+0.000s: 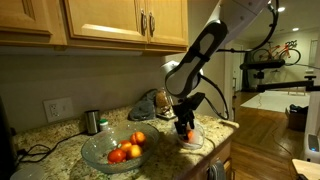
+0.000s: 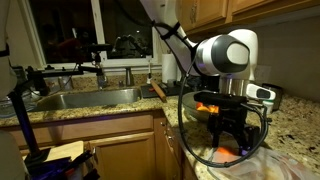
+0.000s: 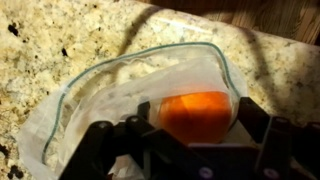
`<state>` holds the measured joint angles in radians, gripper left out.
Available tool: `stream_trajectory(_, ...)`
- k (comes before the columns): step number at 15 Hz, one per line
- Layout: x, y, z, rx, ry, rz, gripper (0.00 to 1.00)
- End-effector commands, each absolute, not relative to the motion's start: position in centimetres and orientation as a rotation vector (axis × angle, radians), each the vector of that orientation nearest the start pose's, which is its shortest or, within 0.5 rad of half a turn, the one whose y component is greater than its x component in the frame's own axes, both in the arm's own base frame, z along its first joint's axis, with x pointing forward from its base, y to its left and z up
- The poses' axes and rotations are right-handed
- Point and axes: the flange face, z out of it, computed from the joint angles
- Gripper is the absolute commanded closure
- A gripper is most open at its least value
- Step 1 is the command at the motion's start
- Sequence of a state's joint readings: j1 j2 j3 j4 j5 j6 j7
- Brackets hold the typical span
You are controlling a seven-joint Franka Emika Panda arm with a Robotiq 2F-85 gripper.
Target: Take one peach from the plastic and put it in the glass bowl
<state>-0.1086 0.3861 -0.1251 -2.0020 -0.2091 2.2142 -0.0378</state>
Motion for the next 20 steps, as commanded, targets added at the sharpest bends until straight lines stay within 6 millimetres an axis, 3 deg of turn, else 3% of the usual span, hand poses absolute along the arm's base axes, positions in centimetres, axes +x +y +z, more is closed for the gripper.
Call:
stream_trajectory(1, 57.0, -14.7, 25.2, -3.291, 0.081, 0.349, 0.36)
stream_trajectory(4, 57.0, -14.7, 25.3, -3.292, 0.075, 0.343, 0.56)
stream_trajectory(6, 57.1, -14.6, 25.4, -3.295, 0.068, 0.334, 0.63)
stream_trajectory(20, 57.6, -13.8, 27.3, -3.326, 0.044, 0.277, 0.66)
